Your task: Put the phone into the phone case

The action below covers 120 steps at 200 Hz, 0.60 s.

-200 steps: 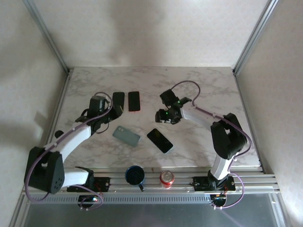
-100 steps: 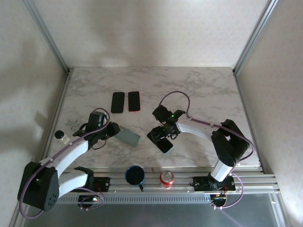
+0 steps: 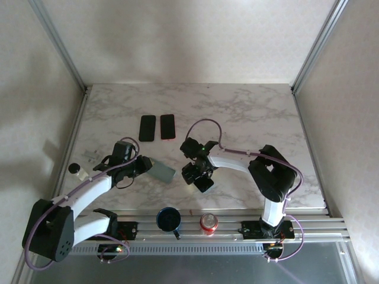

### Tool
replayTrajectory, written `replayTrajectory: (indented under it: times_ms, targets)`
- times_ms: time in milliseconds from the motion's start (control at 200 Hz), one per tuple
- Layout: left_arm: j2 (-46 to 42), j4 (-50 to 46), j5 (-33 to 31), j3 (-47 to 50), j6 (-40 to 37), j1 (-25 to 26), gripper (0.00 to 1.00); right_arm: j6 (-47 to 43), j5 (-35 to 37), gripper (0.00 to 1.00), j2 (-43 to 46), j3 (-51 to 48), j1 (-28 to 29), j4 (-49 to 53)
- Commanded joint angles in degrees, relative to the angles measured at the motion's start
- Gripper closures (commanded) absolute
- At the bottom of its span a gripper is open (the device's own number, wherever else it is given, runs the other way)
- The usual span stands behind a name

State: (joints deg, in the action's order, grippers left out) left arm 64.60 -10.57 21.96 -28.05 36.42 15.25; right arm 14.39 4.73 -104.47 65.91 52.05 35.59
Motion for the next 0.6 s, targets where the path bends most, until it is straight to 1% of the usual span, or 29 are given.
replayTrajectory:
  times_ms: [0, 285, 431, 596]
  targets:
    - [0.7, -0.4, 0.9, -1.0, -0.7, 0.4, 0.77, -1.2, 0.4, 0.01, -1.1, 0.1, 0.9, 1.8]
    - [2.1, -0.2, 1.4, -2.1, -1.1, 0.4, 0.77, -2.0, -1.3, 0.01, 2.5, -0.7, 0.9, 2.5]
    - [2.5, -0.2, 1.5, -2.5, -1.2, 0.4, 0.77, -1.4, -3.4, 0.01, 4.4, -2.3, 0.9, 0.6]
    - [3.1, -0.3, 1.8, -3.1, -1.4, 0.4, 0.78, -1.7, -4.8, 0.01, 4.3, -3.0, 1.1, 0.1]
